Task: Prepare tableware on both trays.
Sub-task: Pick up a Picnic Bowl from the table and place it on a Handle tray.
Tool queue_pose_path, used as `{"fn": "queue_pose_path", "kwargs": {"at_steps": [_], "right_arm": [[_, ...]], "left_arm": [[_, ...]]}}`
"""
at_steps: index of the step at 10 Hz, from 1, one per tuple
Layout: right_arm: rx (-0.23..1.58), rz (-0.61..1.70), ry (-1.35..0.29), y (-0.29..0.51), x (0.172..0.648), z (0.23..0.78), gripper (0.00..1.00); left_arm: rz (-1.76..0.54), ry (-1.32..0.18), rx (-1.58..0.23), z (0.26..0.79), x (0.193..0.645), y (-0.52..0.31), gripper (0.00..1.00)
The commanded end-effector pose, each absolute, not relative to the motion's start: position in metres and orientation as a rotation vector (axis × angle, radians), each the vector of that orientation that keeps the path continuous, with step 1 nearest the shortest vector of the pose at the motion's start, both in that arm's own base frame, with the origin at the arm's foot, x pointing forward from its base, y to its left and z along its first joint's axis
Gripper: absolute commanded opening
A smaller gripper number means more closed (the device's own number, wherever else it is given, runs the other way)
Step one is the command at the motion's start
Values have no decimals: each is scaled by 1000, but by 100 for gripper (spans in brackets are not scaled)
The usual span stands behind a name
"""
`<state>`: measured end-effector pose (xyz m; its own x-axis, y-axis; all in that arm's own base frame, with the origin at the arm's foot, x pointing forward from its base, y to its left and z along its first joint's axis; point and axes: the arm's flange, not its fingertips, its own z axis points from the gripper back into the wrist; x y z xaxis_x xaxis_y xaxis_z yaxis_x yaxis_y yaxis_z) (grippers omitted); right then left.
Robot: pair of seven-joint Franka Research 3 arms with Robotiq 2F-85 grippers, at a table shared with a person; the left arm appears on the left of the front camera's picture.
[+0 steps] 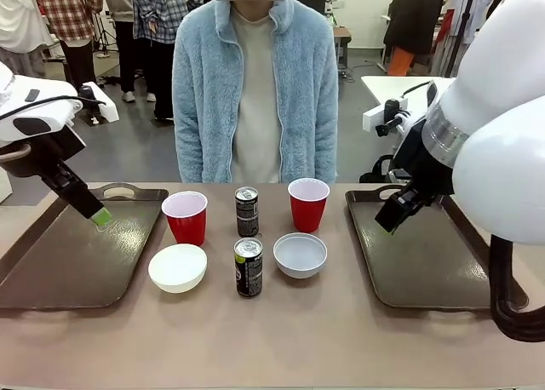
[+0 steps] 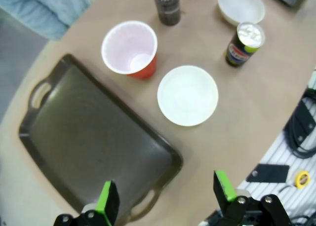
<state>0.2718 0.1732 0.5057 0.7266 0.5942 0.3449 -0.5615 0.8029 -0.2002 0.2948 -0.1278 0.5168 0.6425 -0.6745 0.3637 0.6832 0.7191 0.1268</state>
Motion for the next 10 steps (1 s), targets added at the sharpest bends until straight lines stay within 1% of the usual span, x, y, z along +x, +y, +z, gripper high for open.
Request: {"fn": "queue_pose_path", "kwargs": {"at_steps": [1, 2, 3, 4, 5, 6, 7, 8, 10], "right_arm": [[-88, 635, -410, 172, 268, 509, 100], [71, 560, -404, 153, 288, 500, 100], [225, 531, -385, 127, 296, 500, 100], [378, 485, -394, 94, 295, 504, 100], [485, 432, -419, 62, 300, 507, 100], [636, 393, -439, 27, 288, 504, 100], [750, 356, -483, -2, 276, 499, 100], [830, 303, -528, -26, 268, 492, 100], [897, 209, -535, -66, 262, 475, 100]], "left_arm": [[-773, -405, -20, 519, 293, -126, 100], [-729, -357, -215, 502, 315, -116, 100], [-696, -378, -372, 503, 328, -101, 100], [-650, -393, -533, 503, 328, -84, 100], [-625, -371, -660, 504, 346, -63, 100], [-547, -368, -744, 493, 348, -38, 100], [-476, -380, -780, 487, 347, -15, 100], [-423, -392, -796, 487, 350, 9, 100], [-312, -410, -830, 483, 346, 47, 100]]}}
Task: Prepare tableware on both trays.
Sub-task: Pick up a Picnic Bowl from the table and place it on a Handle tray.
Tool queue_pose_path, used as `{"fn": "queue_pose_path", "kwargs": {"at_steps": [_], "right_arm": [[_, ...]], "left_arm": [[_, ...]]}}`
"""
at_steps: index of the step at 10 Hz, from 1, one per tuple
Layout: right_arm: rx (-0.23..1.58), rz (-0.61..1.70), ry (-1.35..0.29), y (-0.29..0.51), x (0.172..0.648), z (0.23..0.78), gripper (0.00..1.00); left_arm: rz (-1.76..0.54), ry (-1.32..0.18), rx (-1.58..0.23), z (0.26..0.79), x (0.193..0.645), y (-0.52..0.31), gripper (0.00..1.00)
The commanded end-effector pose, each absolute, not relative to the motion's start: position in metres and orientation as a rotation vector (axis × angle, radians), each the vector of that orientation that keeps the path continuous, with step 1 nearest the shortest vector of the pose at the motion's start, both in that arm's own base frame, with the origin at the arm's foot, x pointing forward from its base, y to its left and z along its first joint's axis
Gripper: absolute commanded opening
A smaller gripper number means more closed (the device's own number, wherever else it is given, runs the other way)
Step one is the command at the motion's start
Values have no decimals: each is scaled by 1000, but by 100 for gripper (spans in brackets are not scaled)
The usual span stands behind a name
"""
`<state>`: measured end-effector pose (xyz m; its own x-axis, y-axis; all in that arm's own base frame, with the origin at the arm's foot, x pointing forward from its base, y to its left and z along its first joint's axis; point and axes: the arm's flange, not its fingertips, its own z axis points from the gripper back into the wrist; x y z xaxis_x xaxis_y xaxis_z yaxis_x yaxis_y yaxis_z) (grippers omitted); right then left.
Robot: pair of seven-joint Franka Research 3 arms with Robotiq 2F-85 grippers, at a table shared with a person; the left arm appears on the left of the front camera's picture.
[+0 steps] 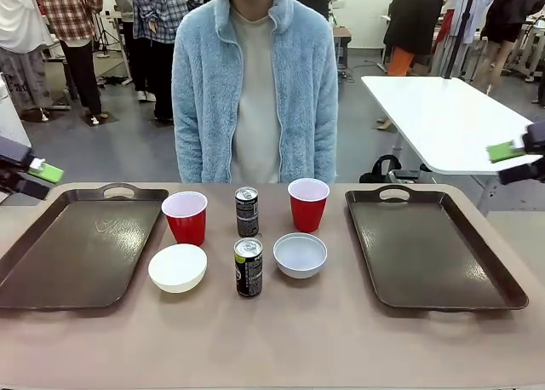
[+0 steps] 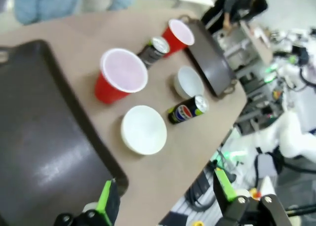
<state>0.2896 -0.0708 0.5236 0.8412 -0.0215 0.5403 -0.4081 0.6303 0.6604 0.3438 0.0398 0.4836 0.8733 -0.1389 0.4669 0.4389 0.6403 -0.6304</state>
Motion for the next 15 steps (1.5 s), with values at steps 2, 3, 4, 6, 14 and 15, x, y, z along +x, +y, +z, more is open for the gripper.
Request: {"fn": "queue_pose_path", "kwargs": {"at_steps": [2, 3, 4, 6, 14, 15], "right_arm": [[933, 145, -449, -84, 275, 452, 100], [939, 125, -396, -91, 281, 441, 100], [945, 113, -359, -96, 286, 433, 100], [946, 84, -321, -102, 290, 423, 100], [924, 38, -288, -116, 301, 426, 100], [924, 38, -288, -116, 301, 426, 100]], "left_arm": [[-261, -387, -827, 482, 352, 71, 100], [-250, -374, -824, 480, 345, 77, 100], [-233, -363, -807, 477, 344, 88, 100], [-187, -332, -768, 470, 338, 106, 100], [-127, -319, -765, 458, 330, 122, 100], [-127, -319, -765, 458, 330, 122, 100]]}}
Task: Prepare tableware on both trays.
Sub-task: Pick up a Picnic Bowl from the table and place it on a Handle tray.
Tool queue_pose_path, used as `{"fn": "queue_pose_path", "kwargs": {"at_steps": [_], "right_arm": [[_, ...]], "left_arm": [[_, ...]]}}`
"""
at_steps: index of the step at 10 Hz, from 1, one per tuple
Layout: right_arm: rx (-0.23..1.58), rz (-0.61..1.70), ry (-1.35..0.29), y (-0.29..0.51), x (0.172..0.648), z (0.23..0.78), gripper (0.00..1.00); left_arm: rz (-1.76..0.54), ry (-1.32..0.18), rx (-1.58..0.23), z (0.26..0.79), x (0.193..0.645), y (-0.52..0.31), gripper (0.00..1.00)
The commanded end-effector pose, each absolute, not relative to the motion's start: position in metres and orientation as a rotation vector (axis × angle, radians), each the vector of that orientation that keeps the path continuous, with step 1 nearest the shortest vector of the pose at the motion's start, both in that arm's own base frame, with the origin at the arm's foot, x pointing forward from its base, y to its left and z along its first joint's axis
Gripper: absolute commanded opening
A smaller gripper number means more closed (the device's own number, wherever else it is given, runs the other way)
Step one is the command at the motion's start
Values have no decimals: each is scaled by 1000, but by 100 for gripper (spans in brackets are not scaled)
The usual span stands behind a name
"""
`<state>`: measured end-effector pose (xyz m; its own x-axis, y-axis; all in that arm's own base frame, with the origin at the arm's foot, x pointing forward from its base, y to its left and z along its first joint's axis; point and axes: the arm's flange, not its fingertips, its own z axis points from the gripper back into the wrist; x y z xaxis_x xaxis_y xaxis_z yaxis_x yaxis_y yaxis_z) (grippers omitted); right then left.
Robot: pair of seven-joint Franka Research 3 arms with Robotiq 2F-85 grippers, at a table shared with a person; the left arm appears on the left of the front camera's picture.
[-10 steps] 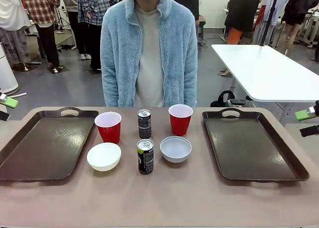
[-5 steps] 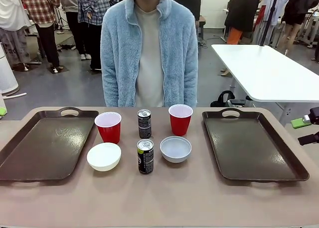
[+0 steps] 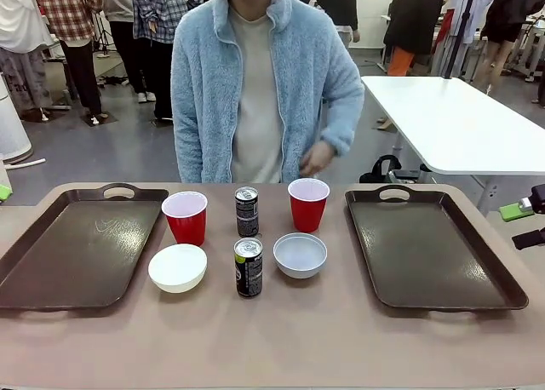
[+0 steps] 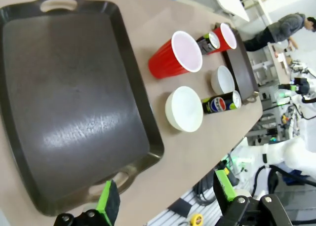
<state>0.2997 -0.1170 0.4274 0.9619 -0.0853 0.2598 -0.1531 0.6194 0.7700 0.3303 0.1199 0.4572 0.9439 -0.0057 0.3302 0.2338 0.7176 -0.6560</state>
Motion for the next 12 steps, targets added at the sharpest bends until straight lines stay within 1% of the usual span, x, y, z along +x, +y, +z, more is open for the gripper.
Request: {"fn": "queue_pose_path", "kwargs": {"at_steps": [1, 9, 12], "right_arm": [[924, 38, -288, -116, 301, 426, 100], [924, 38, -288, -116, 301, 426, 100], [924, 38, -288, -116, 301, 426, 100]], "left_arm": [[-127, -319, -765, 458, 330, 122, 100], [-133, -318, -761, 457, 330, 120, 100], [-204, -335, -432, 494, 353, 42, 100]]}}
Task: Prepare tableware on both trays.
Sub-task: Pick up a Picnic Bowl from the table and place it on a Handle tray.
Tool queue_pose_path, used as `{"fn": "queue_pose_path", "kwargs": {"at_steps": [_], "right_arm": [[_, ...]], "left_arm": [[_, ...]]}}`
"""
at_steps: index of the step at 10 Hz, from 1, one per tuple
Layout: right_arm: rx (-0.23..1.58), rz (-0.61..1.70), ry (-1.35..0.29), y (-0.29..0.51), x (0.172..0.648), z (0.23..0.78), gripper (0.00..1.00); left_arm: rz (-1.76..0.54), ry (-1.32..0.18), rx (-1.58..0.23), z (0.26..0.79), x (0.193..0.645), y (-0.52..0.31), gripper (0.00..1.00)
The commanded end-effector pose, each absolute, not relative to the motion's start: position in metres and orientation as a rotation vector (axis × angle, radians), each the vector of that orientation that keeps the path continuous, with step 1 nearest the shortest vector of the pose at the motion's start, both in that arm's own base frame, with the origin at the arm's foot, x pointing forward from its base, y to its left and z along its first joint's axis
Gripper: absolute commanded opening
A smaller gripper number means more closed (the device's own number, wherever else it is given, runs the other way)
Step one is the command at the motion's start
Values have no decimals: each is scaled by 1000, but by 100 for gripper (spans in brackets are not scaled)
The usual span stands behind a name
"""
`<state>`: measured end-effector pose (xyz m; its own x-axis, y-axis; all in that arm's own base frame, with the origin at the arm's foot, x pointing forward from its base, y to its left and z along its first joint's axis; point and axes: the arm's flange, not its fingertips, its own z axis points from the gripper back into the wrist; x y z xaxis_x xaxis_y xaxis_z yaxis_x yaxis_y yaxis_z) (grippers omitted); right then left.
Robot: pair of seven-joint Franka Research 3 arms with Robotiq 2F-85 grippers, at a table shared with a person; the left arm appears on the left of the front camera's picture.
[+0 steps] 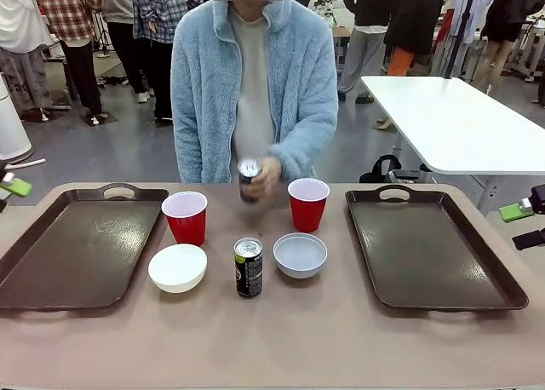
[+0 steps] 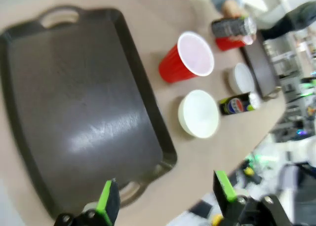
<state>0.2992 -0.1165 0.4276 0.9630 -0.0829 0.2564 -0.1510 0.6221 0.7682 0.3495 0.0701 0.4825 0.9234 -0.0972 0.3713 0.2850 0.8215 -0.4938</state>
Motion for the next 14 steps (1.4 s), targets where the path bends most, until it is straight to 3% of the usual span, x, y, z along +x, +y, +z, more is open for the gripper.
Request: {"fn": "queue_pose_path", "kwargs": {"at_steps": [1, 7, 14], "right_arm": [[924, 38, -288, -116, 301, 426, 100], [924, 38, -288, -116, 301, 426, 100], [924, 38, -288, -116, 301, 426, 100]], "left_arm": [[-232, -330, -359, 501, 356, 17, 100], [-412, -255, -1, 456, 340, -147, 100], [-474, -79, -10, 357, 387, -210, 100]]}}
